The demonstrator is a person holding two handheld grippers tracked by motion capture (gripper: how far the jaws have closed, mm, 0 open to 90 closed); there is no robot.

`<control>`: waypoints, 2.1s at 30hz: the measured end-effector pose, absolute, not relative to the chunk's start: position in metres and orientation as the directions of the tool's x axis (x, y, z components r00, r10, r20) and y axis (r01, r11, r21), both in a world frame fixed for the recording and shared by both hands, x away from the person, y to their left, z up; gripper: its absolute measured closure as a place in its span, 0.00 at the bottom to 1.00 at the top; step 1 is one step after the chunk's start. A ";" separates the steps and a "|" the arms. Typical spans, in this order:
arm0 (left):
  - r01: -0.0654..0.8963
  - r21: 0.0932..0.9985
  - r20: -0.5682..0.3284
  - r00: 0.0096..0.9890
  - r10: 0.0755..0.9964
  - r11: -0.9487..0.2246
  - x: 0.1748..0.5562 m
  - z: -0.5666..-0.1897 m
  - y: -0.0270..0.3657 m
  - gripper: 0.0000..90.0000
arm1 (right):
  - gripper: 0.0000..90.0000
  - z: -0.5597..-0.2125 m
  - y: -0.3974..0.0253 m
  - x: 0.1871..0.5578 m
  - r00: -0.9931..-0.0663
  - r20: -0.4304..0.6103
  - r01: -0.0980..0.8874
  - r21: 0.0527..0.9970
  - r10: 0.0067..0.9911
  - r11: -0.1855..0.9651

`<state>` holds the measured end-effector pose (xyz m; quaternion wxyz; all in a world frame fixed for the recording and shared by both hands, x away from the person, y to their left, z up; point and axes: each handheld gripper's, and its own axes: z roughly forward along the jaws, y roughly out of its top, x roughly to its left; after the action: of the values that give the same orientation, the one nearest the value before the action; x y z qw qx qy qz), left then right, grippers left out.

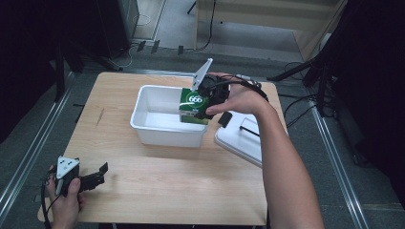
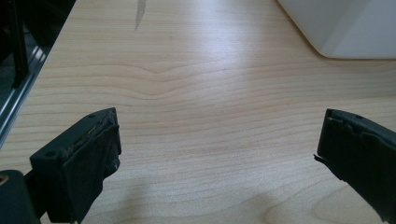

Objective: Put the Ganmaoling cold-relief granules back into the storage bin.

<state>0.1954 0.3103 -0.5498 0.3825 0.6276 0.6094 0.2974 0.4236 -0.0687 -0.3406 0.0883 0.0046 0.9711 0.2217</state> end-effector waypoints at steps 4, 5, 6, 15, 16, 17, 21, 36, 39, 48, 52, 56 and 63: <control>0.538 0.842 -0.092 0.082 0.992 0.034 0.195 -0.550 0.310 0.00 | 0.19 -0.343 -0.062 0.425 -0.984 -0.173 -0.030 0.424 0.049 0.905; 0.537 0.843 -0.093 0.081 0.992 0.035 0.195 -0.550 0.310 0.00 | 0.19 -0.344 -0.060 0.426 -0.984 -0.176 -0.040 0.425 0.039 0.904; 0.536 0.843 -0.092 0.081 0.992 0.034 0.195 -0.550 0.310 0.00 | 0.19 -0.344 -0.059 0.427 -0.984 -0.175 -0.039 0.424 0.039 0.905; 0.539 0.842 -0.092 0.084 0.992 0.033 0.195 -0.550 0.310 0.00 | 0.19 -0.352 -0.052 0.431 -0.980 -0.195 -0.040 0.408 0.045 0.912; 0.538 0.842 -0.092 0.083 0.992 0.033 0.195 -0.550 0.310 0.00 | 0.19 -0.353 -0.051 0.431 -0.980 -0.195 -0.036 0.404 0.047 0.914; 0.539 0.842 -0.092 0.083 0.992 0.032 0.195 -0.550 0.310 0.00 | 0.19 -0.355 -0.051 0.432 -0.980 -0.192 -0.040 0.403 0.042 0.914; 0.538 0.842 -0.093 0.083 0.992 0.034 0.195 -0.550 0.310 0.00 | 0.19 -0.360 -0.049 0.434 -0.978 -0.203 -0.042 0.392 0.042 0.919; 0.539 0.841 -0.093 0.087 0.992 0.032 0.195 -0.550 0.310 0.00 | 0.18 -0.386 -0.049 0.442 -0.983 -0.178 -0.021 0.379 0.051 0.925; 0.538 0.842 -0.095 0.086 0.992 0.034 0.195 -0.550 0.310 0.00 | 0.18 -0.391 -0.047 0.444 -0.985 -0.169 -0.025 0.377 0.042 0.926; 0.538 0.842 -0.096 0.084 0.992 0.036 0.195 -0.550 0.310 0.00 | 0.18 -0.407 -0.047 0.449 -0.986 -0.160 -0.021 0.371 0.041 0.928; 0.538 0.842 -0.095 0.085 0.992 0.035 0.195 -0.550 0.310 0.00 | 0.18 -0.413 -0.045 0.451 -0.986 -0.162 -0.024 0.358 0.037 0.933; 0.538 0.842 -0.095 0.085 0.992 0.035 0.195 -0.550 0.310 0.00 | 0.18 -0.416 -0.042 0.451 -0.985 -0.170 -0.027 0.339 0.033 0.941; 0.538 0.842 -0.095 0.085 0.992 0.035 0.195 -0.550 0.310 0.00 | 0.17 -0.423 -0.037 0.450 -0.986 -0.167 -0.029 0.309 0.024 0.951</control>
<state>0.1946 0.3103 -0.5499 0.3837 0.6285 0.6085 0.2957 0.4504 -0.0367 -0.4226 0.0848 -0.0012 0.9839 0.1570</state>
